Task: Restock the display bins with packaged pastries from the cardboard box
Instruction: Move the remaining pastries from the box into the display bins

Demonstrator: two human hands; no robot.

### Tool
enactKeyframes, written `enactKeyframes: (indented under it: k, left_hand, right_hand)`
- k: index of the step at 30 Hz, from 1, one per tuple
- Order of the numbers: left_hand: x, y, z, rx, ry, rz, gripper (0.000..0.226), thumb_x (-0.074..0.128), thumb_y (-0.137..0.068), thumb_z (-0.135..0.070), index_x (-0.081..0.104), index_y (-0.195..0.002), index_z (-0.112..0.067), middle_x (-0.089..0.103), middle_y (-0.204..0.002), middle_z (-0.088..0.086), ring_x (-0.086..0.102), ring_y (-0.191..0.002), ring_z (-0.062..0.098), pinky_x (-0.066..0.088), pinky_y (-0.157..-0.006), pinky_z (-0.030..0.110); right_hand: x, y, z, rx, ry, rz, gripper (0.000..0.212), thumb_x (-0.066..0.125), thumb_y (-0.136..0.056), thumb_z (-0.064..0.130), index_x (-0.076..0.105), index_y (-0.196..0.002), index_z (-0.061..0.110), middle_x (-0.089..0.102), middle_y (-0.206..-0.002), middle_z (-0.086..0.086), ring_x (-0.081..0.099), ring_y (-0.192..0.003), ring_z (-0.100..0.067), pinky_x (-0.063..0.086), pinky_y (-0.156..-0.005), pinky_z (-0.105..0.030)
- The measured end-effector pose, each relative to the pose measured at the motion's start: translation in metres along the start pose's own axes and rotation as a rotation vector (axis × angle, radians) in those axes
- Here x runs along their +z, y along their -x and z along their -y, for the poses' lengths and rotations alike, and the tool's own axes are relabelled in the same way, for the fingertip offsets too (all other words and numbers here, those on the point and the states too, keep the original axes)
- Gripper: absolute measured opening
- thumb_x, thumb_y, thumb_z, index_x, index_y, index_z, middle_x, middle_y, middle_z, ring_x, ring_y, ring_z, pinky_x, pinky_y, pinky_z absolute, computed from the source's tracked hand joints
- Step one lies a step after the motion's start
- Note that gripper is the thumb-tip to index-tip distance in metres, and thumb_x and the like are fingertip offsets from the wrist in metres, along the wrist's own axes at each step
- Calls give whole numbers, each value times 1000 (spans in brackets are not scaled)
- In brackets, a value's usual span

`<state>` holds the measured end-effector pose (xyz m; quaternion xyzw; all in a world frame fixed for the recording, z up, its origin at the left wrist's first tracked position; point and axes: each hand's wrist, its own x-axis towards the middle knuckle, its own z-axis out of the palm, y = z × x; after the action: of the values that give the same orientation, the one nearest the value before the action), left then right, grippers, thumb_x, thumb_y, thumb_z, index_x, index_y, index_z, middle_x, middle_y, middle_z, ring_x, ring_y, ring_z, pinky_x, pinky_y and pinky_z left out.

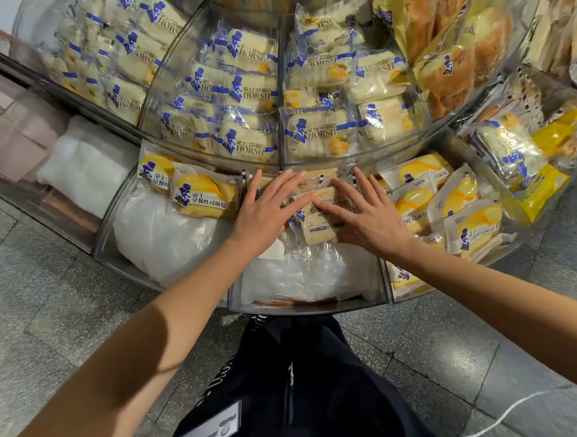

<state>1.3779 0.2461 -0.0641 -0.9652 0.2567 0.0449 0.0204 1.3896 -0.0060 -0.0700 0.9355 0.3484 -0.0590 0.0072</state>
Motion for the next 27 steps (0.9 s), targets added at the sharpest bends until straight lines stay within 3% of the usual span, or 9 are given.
enactKeyframes:
  k: [3, 5, 9, 13, 16, 18, 22, 27]
  left_hand:
    - [1, 4, 10, -95, 80, -115, 98, 83, -68, -19, 29, -150, -29, 33, -149, 14, 30, -137, 31, 28, -113, 52]
    - [2, 8, 16, -166, 142, -165, 95, 85, -68, -26, 31, -145, -24, 45, -134, 18, 44, -123, 35, 41, -104, 50]
    - [-8, 2, 19, -81, 190, -94, 97, 79, -75, -24, 23, -154, -23, 53, -127, 16, 49, -118, 34, 34, -108, 46]
    - [-21, -11, 4, -98, 321, 30, 99, 67, -79, -5, 10, -156, -28, 44, -133, 14, 44, -120, 30, 33, -106, 39]
    - [-22, -16, -4, -78, 373, 70, 100, 63, -81, 1, 5, -156, -32, 35, -142, 13, 42, -123, 30, 33, -107, 39]
    - [-21, -16, 3, -38, 311, 71, 97, 67, -84, -10, 5, -157, -29, 35, -146, 13, 40, -128, 30, 29, -111, 40]
    - [-12, 1, 23, 12, 89, 81, 113, 72, -75, -60, 1, -157, -28, 37, -149, 12, 37, -136, 29, 19, -117, 49]
    - [0, 8, 16, 7, -5, 74, 117, 73, -72, -58, 0, -156, -23, 29, -155, 14, 29, -142, 30, 12, -117, 59]
  right_hand:
    - [-3, -2, 5, 34, -12, -6, 81, 48, -83, 66, 14, -152, 42, 28, -157, -16, 21, -143, -49, 19, -116, -55]
    - [-4, -2, 6, 47, -12, -24, 83, 56, -82, 65, 18, -152, 41, 34, -153, -18, 30, -137, -51, 29, -111, -55]
    - [-3, -2, 8, 65, -4, -49, 92, 69, -76, 63, 23, -151, 38, 39, -148, -19, 37, -131, -52, 38, -105, -56]
    - [-4, 1, 6, 94, 26, -95, 89, 69, -76, 62, 30, -152, 36, 42, -145, -21, 23, -140, -50, 22, -114, -58]
    - [-4, 2, 2, 100, 60, -133, 91, 70, -75, 63, 28, -152, 37, 43, -143, -22, 23, -142, -47, 19, -116, -58]
    - [-5, 0, 3, 94, 62, -129, 94, 71, -74, 63, 23, -151, 40, 45, -141, -24, 31, -138, -48, 25, -114, -59]
    - [-8, -7, 7, 75, 91, -75, 93, 68, -75, 63, 18, -151, 42, 46, -136, -26, 38, -131, -49, 27, -111, -60]
    - [-10, -9, 6, 62, 79, -33, 94, 68, -76, 62, 20, -153, 40, 44, -136, -28, 35, -135, -47, 23, -113, -59]
